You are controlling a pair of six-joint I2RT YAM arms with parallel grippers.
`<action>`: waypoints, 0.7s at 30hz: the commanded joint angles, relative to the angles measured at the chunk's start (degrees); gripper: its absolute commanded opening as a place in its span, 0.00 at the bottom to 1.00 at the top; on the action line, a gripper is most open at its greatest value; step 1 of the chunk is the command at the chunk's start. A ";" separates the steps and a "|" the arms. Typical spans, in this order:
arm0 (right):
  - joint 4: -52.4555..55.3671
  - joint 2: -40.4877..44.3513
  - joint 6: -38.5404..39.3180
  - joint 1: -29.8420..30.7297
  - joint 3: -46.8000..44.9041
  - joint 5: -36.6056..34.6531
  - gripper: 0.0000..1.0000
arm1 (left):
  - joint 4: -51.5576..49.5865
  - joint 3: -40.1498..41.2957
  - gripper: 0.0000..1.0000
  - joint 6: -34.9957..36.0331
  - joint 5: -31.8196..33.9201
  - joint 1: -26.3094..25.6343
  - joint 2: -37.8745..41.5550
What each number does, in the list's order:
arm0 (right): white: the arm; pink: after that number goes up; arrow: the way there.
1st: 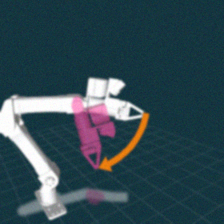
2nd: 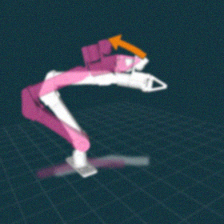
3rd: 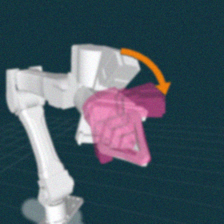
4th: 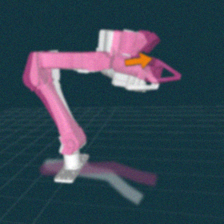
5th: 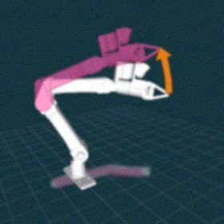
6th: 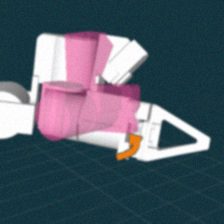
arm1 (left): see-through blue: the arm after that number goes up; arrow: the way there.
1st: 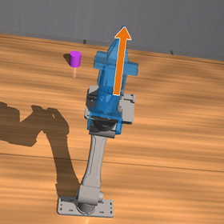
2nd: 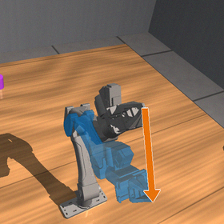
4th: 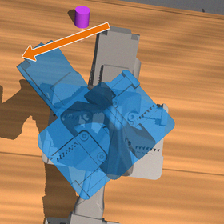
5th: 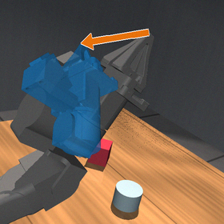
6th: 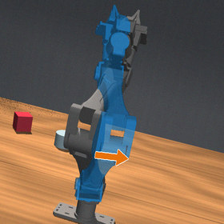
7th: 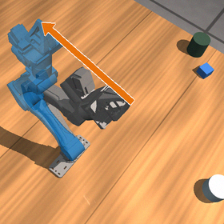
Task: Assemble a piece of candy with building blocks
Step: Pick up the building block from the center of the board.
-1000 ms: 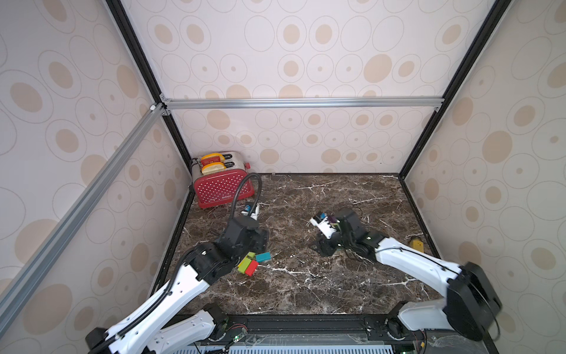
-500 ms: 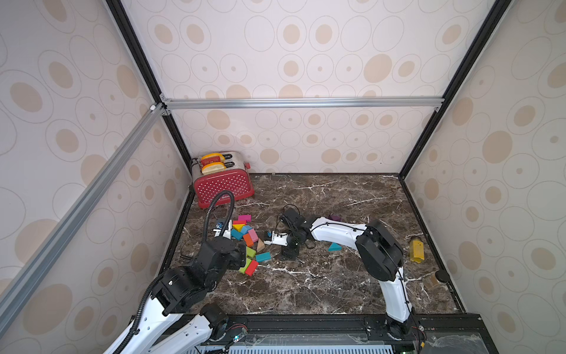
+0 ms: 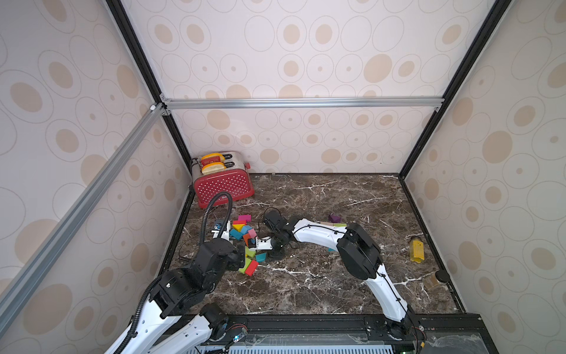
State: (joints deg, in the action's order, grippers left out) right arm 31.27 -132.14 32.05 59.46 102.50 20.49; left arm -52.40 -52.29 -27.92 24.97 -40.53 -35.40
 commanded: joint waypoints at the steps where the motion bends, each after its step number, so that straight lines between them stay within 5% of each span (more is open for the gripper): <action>1: 1.23 -2.13 -0.24 1.26 0.56 0.28 0.55 | -1.04 -0.09 0.82 -0.73 0.58 0.25 -0.03; 12: -0.20 -2.92 -1.81 1.79 -0.47 -3.20 0.36 | -1.00 0.17 0.82 -0.73 0.55 0.20 0.45; 21: -3.35 3.78 1.11 -0.42 -8.33 -7.01 0.30 | -0.87 0.17 0.82 -0.64 0.17 0.24 0.14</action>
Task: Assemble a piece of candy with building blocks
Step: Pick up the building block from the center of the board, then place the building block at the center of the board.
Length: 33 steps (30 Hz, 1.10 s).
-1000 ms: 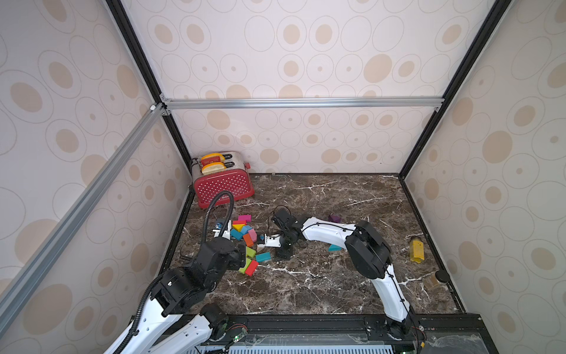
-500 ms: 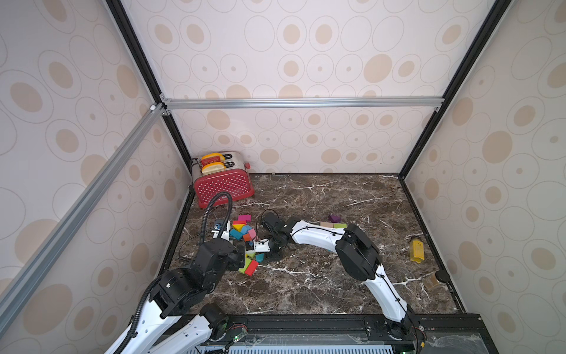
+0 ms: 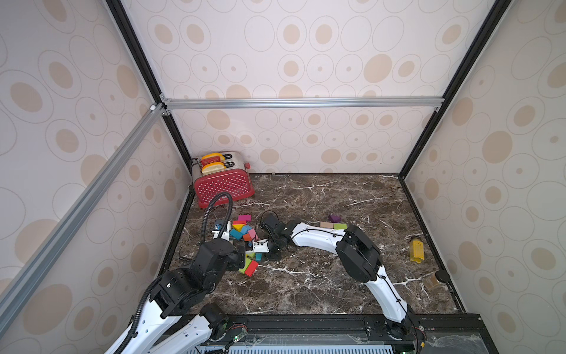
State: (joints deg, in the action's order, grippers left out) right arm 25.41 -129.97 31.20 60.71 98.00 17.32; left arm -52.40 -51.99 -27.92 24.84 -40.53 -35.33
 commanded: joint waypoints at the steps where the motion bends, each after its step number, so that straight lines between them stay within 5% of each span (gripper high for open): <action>1: 2.33 2.53 2.10 -2.63 -4.97 -3.38 0.30 | -0.86 -0.13 0.82 -0.64 0.34 0.27 0.08; 8: 1.16 6.70 3.24 -11.09 -8.96 -0.23 0.29 | -0.64 -0.13 0.83 -0.46 -0.08 0.24 -0.26; 24: 18.47 -11.59 8.91 -17.30 22.78 0.89 0.30 | -0.60 -0.05 0.83 -0.38 -0.21 0.20 -0.59; 33: 18.96 -15.91 7.78 -17.37 27.85 1.52 0.32 | -0.50 -0.04 0.83 -0.20 -0.60 0.22 -1.45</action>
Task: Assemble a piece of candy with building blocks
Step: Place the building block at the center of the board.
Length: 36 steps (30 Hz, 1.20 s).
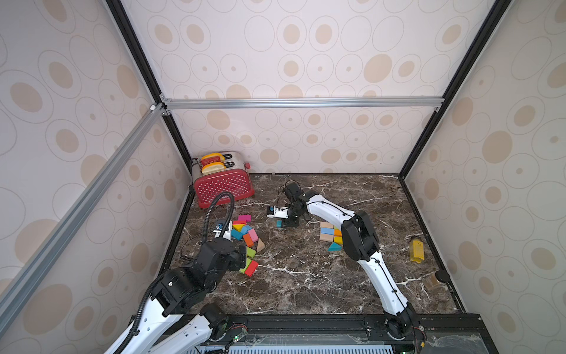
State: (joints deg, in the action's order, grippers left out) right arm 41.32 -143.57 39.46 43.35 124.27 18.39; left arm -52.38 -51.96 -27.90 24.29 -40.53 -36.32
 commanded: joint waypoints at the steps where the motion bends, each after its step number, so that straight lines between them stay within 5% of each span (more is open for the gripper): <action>1: 3.24 -2.57 -0.39 0.02 1.90 0.45 0.33 | -0.53 -0.12 0.83 -0.22 -0.03 0.26 -0.52; 12: 4.82 -2.10 -0.92 -0.19 1.63 0.13 0.34 | -0.53 -0.15 0.84 -0.14 -0.15 0.21 -0.87; 23: -5.43 11.26 -2.65 -4.25 -19.63 2.05 0.33 | -0.28 -0.09 0.84 -0.05 -0.84 0.36 -0.95; 36: -4.19 10.76 -2.58 -6.03 -18.67 2.62 0.33 | -0.11 -0.06 0.85 0.03 -1.09 0.35 -1.19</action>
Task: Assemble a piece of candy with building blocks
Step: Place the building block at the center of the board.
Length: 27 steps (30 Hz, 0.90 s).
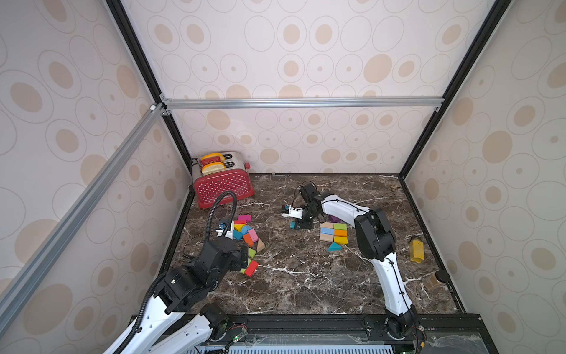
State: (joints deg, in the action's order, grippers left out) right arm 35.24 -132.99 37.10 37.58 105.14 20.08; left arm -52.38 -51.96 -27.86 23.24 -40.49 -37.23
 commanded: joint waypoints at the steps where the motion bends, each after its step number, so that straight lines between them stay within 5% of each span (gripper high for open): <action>1: 2.29 -0.27 -0.51 -0.15 1.24 1.38 0.33 | -0.16 -0.07 0.85 0.00 -0.04 0.28 -0.46; 11: 4.66 -2.54 0.22 0.87 3.84 1.33 0.35 | -0.02 -0.07 0.85 0.08 -0.13 0.30 -0.89; 20: 4.24 -2.52 -0.07 1.34 3.49 -0.30 0.60 | -0.19 -0.07 0.86 0.13 -0.22 0.31 -1.10; 27: 3.40 3.03 -2.86 1.40 3.13 1.44 0.63 | -0.48 -0.11 0.86 -0.72 0.95 0.34 -2.63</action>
State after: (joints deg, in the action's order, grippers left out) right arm 38.26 -133.97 36.18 38.61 107.85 20.47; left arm -52.36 -51.96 -27.86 22.98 -40.49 -38.79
